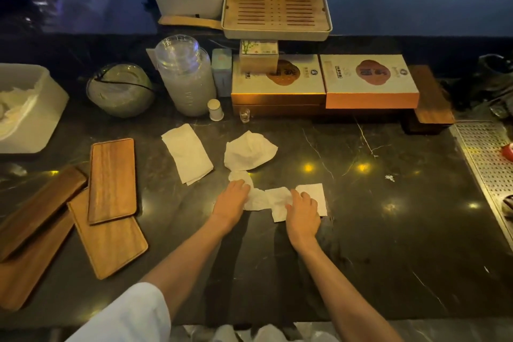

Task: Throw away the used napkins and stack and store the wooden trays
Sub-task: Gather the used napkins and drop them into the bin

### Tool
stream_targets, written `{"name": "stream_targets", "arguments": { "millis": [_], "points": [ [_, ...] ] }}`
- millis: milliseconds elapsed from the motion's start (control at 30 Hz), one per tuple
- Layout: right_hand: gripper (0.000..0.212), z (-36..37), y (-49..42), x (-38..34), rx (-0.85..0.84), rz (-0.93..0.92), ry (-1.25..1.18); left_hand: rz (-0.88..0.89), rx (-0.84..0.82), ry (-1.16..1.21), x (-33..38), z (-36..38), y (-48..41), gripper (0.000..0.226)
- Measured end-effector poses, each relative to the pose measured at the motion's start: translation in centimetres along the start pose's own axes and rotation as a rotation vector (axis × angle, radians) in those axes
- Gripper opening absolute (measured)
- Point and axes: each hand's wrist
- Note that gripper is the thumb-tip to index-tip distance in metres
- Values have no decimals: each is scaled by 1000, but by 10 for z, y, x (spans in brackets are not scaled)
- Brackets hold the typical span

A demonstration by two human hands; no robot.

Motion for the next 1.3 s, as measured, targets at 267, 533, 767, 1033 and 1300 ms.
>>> {"name": "stream_targets", "arguments": {
  "millis": [267,533,767,1033,1300],
  "points": [
    [35,-13,5,7,-88,-89,-216,-109,2,-18,-22,-9,41,17],
    [36,-2,48,-37,-261,-200,-456,-398,232,98,-69,-39,143,25],
    [40,-10,132,-60,-237,-226,-434,-361,347,280,-101,-50,227,25],
    [32,-19,282,-36,-74,15,-519,-215,353,436,-107,-22,296,23],
    [30,33,408,13,-83,202,-558,-142,101,643,-85,37,409,48]
  ]
}}
Point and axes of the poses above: each hand's wrist, its own y-axis away from the middle knuckle, its own z-axis out of the palm, x = y × z, and after that the axes turned 15 degrees about x, right-handed
